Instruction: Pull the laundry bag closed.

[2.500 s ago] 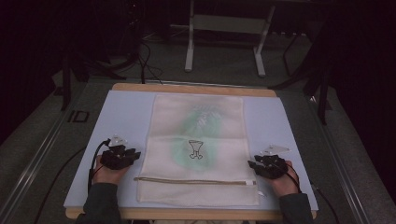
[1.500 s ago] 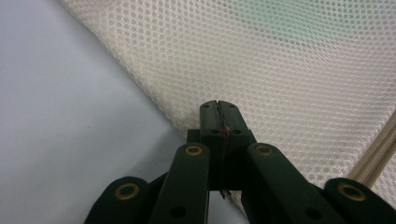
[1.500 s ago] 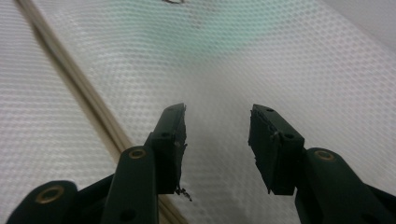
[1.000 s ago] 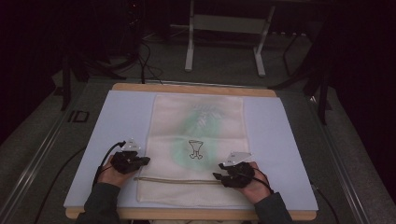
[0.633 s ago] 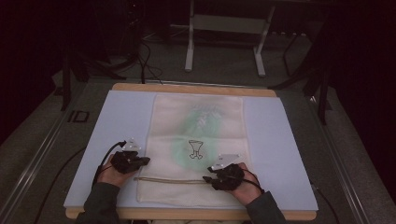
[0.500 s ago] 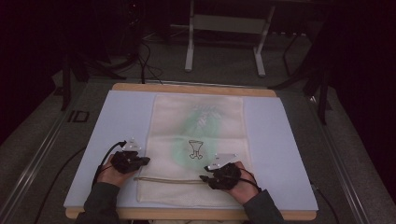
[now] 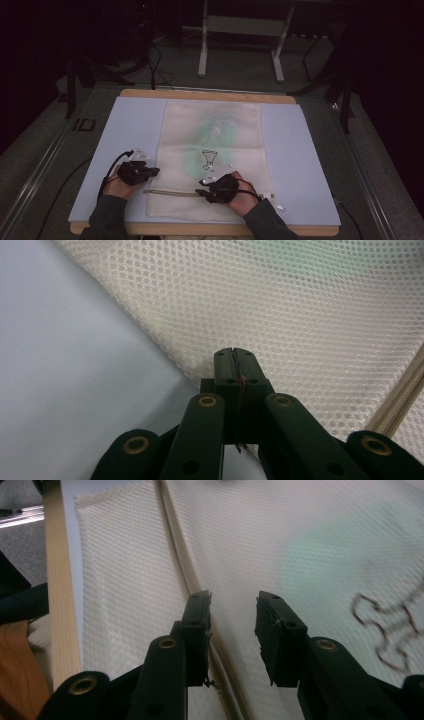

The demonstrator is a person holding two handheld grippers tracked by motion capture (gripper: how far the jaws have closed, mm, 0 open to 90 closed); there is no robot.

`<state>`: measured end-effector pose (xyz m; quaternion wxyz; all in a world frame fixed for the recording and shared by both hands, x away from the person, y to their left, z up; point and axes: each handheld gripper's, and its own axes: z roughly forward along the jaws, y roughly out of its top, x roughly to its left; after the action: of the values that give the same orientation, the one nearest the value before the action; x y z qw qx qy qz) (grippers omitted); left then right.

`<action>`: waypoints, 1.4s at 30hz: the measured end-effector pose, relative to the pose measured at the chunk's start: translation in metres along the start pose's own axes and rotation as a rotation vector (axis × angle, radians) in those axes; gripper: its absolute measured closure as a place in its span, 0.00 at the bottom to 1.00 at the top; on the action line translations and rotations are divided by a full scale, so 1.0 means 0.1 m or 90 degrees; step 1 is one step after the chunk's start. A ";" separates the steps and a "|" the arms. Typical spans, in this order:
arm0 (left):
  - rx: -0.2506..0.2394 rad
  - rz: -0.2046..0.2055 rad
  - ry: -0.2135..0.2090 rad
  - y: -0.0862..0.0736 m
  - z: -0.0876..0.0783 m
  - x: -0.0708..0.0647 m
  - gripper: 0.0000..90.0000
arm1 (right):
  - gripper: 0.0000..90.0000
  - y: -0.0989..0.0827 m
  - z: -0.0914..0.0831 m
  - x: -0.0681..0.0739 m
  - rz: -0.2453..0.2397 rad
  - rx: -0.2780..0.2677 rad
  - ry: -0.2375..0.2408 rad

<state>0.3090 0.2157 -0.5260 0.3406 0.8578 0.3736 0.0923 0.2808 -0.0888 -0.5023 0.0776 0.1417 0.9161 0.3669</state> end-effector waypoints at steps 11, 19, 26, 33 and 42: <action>-0.001 -0.002 -0.001 -0.01 -0.02 0.02 1.00 | 0.74 0.22 0.25 0.10 -0.020 -0.007 0.029; 0.001 -0.015 -0.009 -0.02 -0.02 0.03 1.00 | 0.75 0.34 0.39 0.16 -0.030 -0.008 0.045; -0.002 -0.028 -0.024 -0.03 -0.02 0.06 1.00 | 0.84 0.47 0.56 0.23 -0.044 -0.002 0.068; 0.000 -0.029 -0.025 -0.03 -0.02 0.06 1.00 | 0.88 0.56 0.72 0.30 -0.046 -0.008 0.077; 0.000 -0.041 -0.033 -0.03 -0.02 0.08 1.00 | 0.88 0.68 0.86 0.36 -0.052 -0.012 0.087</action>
<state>0.3118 0.2242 -0.5274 0.3531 0.8473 0.3922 0.0591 0.2815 0.0255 -0.5185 0.0309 0.0780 0.9207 0.3811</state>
